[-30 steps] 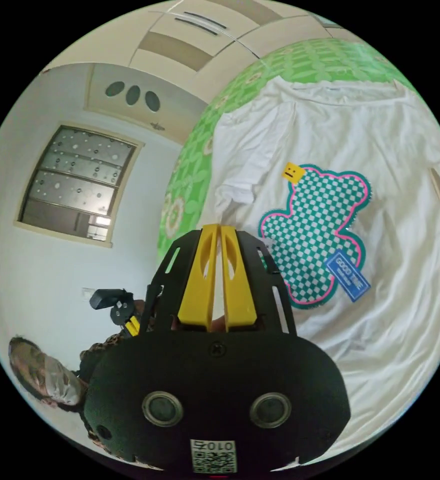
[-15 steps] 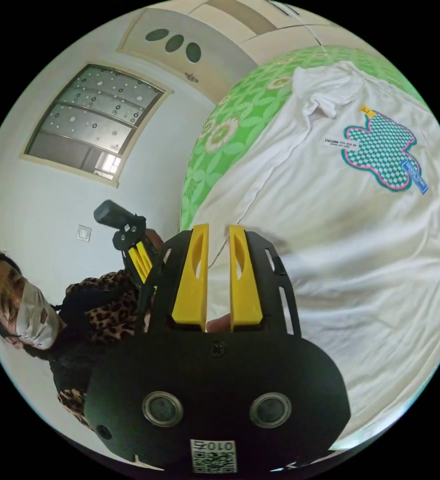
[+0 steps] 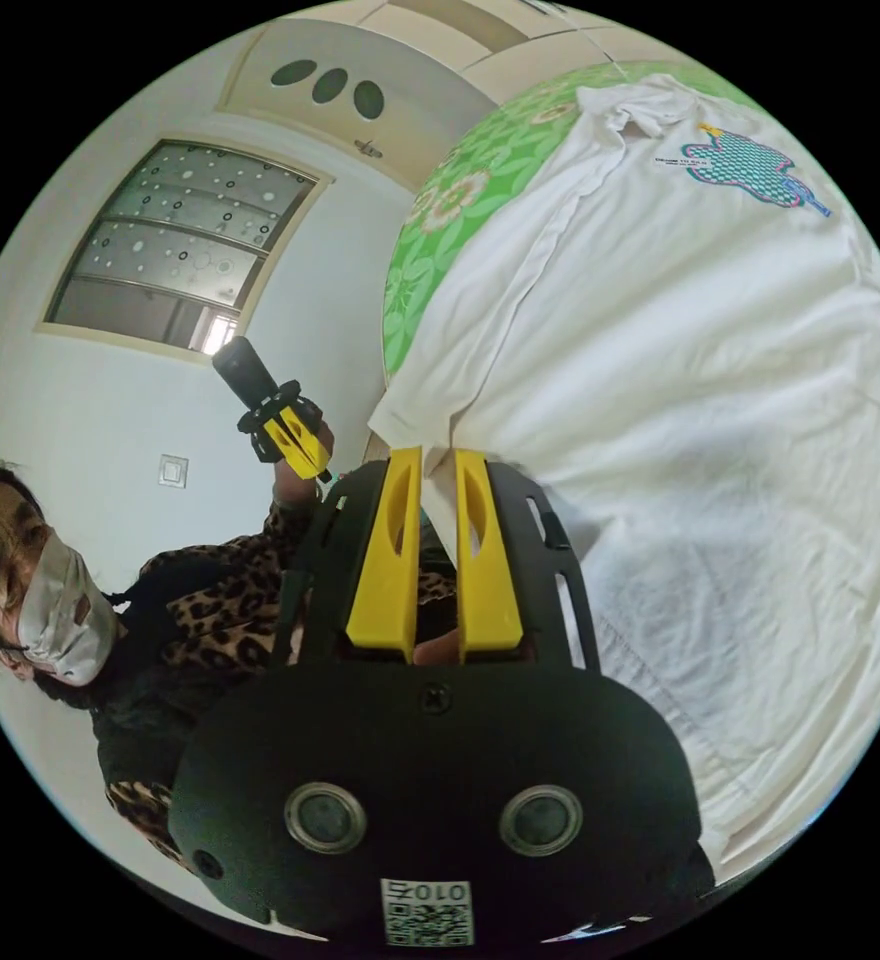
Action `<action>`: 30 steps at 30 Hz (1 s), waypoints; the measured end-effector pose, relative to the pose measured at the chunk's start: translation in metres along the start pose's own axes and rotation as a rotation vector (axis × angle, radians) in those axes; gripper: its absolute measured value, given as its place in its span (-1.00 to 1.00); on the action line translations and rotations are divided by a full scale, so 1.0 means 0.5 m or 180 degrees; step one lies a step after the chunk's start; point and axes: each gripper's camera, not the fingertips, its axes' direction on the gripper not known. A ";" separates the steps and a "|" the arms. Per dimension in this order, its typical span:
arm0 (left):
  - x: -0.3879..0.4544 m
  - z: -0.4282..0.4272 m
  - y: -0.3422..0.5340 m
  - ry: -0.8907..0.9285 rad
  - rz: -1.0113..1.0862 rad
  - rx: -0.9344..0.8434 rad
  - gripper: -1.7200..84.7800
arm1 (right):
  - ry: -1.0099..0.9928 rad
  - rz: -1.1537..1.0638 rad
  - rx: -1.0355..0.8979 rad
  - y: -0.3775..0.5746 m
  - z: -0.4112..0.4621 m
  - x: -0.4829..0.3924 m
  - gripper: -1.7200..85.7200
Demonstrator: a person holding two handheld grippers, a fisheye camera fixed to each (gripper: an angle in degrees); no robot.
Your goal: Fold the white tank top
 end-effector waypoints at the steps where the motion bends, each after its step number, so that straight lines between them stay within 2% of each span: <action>1: 0.001 -0.003 0.003 -0.0004 -0.0005 0.0014 -0.96 | -0.0025 0.0007 0.0026 0.007 -0.001 0.002 -0.79; 27: -0.028 -0.047 0.036 0.0021 -0.0189 0.0240 -0.96 | -0.0490 -0.0231 0.0328 0.087 -0.003 0.030 -0.89; 30: -0.034 -0.050 0.027 0.0007 -0.0198 0.0243 -0.96 | -0.0210 -0.0093 0.0325 0.106 -0.015 0.048 -0.89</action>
